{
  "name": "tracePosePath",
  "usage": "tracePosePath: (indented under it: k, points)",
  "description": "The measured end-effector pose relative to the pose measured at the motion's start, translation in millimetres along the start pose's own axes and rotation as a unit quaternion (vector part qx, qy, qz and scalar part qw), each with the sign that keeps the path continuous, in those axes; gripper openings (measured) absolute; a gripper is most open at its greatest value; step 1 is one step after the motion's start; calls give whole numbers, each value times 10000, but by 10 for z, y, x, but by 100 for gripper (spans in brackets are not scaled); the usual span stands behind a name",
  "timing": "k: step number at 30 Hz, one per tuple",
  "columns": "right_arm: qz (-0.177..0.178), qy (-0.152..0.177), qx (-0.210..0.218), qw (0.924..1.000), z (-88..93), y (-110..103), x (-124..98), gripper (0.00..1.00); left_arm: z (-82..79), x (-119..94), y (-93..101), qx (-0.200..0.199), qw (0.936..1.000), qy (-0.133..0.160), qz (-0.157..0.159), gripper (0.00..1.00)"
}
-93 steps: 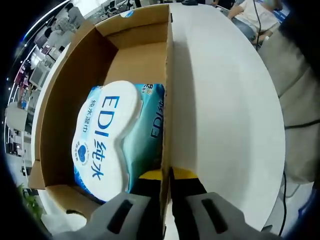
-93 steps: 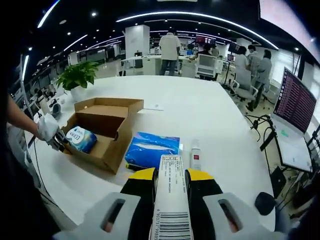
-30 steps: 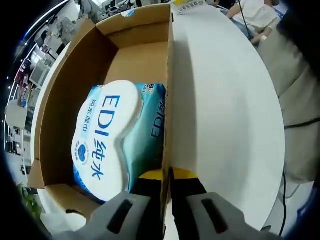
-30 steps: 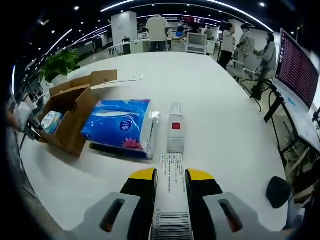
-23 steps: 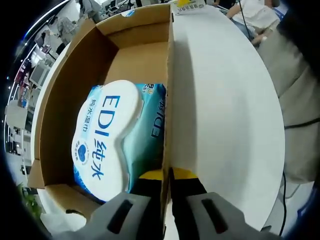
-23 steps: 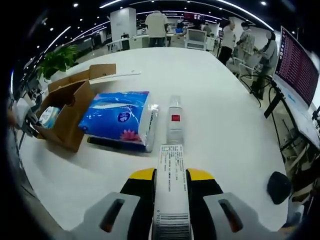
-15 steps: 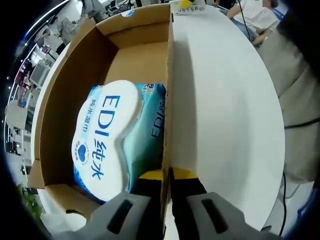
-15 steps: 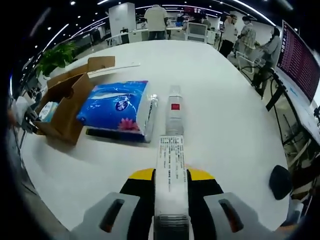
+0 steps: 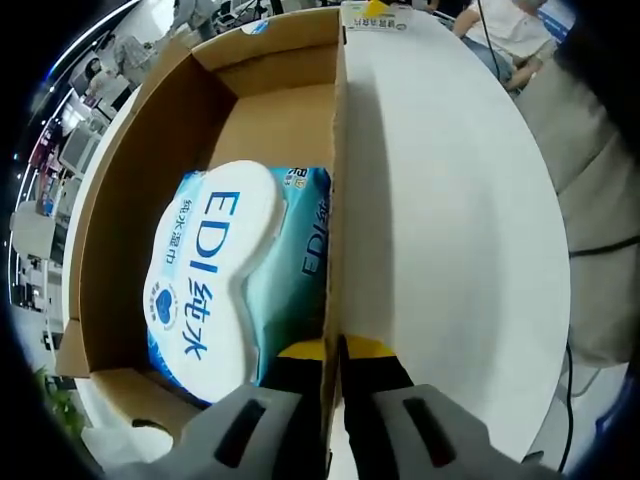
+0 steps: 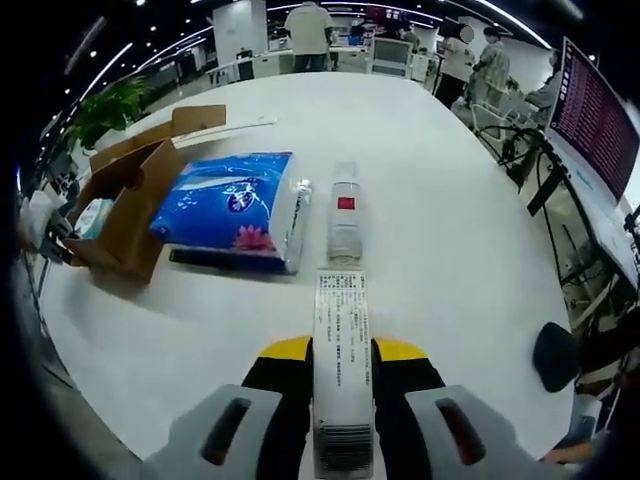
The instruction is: Operate the shoe box by opening the lid, removing the specified soft item, and placing it in the target area until the item is outside and the box remains undamaged.
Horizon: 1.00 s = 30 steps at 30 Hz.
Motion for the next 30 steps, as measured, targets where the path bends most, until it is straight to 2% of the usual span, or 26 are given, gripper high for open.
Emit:
tracePosePath:
  k: [9, 12, 18, 22, 24, 30]
  points:
    - [74, -18, -182, 9998, 5, 29, -9, 20, -1, -2, 0, 7, 10000, 1, -3, 1]
    - [61, -9, -118, 9999, 1, 25, -18, 28, 2, 0, -2, 8, 10000, 1, -4, 1]
    - [208, 114, -227, 9995, -49, 33, -125, 36, 1, -3, 0, 17, 10000, 2, -7, 1]
    - [352, 301, -320, 9984, -111, 35, -221, 39, 2, 1, -2, 17, 10000, 1, -4, 1]
    - [575, 574, -579, 9950, -180, 56, -280, 42, 1, -1, -1, 11, 10000, 1, 1, 1]
    - [721, 944, -853, 9893, -274, -41, -470, 45, 2, 5, -2, 19, 10000, 2, -4, 1]
Point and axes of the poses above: the point that each gripper's makers call its tool centre point, and the gripper's own axes: x roughly forward along the fingers, y roughly to its right, z roughly out of its underside, the point moved 5 cm from there along -x, roughly backward along the fingers, and after that the axes turned 12 degrees about z, right-handed, at the moved point
